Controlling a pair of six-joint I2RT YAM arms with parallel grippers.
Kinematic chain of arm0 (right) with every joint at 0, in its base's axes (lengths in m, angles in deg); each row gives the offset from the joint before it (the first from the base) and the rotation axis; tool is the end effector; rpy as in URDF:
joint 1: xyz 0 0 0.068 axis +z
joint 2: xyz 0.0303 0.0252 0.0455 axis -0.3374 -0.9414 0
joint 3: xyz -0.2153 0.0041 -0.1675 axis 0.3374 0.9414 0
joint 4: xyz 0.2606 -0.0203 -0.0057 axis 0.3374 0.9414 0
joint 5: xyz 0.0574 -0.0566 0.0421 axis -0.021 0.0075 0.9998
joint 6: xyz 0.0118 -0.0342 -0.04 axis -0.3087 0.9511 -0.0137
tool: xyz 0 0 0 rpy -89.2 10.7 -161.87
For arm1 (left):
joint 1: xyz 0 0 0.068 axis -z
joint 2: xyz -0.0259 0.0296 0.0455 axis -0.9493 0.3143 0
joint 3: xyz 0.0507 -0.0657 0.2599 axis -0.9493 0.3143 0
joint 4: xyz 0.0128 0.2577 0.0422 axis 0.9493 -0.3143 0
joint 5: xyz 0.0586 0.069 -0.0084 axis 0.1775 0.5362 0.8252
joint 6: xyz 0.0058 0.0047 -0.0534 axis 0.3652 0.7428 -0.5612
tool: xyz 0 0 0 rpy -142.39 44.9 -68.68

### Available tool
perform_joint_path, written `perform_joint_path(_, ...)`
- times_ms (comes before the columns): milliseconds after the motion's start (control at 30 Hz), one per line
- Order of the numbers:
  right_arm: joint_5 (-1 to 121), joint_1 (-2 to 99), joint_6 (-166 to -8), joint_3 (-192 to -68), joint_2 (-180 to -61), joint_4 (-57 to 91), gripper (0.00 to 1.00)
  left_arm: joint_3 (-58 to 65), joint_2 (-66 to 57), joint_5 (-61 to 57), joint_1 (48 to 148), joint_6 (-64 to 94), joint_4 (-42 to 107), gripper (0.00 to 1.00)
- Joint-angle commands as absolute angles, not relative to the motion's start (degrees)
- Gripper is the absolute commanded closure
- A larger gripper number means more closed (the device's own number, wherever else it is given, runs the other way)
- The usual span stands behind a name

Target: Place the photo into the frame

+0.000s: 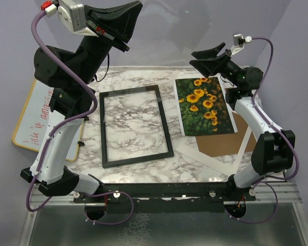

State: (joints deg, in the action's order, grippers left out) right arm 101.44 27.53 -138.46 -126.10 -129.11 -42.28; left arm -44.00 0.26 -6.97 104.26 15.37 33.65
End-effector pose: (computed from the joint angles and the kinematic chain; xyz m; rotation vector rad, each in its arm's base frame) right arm 0.3375 0.0735 0.4219 -0.4178 1.1713 1.3818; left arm 0.1680 -0.1172 0.6500 0.3773 0.7859 -0.8210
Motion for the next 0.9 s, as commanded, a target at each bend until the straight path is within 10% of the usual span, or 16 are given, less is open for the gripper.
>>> perform_joint_path(0,106.2,28.3,-145.0,-127.7,-130.3,-56.1,0.04,-43.9,0.1,-6.3,104.1,14.0,35.9,1.0)
perform_joint_path(300,113.3,29.2,-156.8,-127.3,-129.7,-72.2,0.1,-43.9,1.3,0.8,104.1,12.2,37.2,1.0)
perform_joint_path(633,116.2,29.2,-155.1,-124.7,-124.4,-64.8,0.81,-43.9,3.2,8.6,104.1,12.8,36.6,1.0)
perform_joint_path(867,114.4,29.2,-154.7,-126.0,-123.6,-58.5,0.98,-41.8,3.1,13.0,104.1,13.1,35.2,1.0)
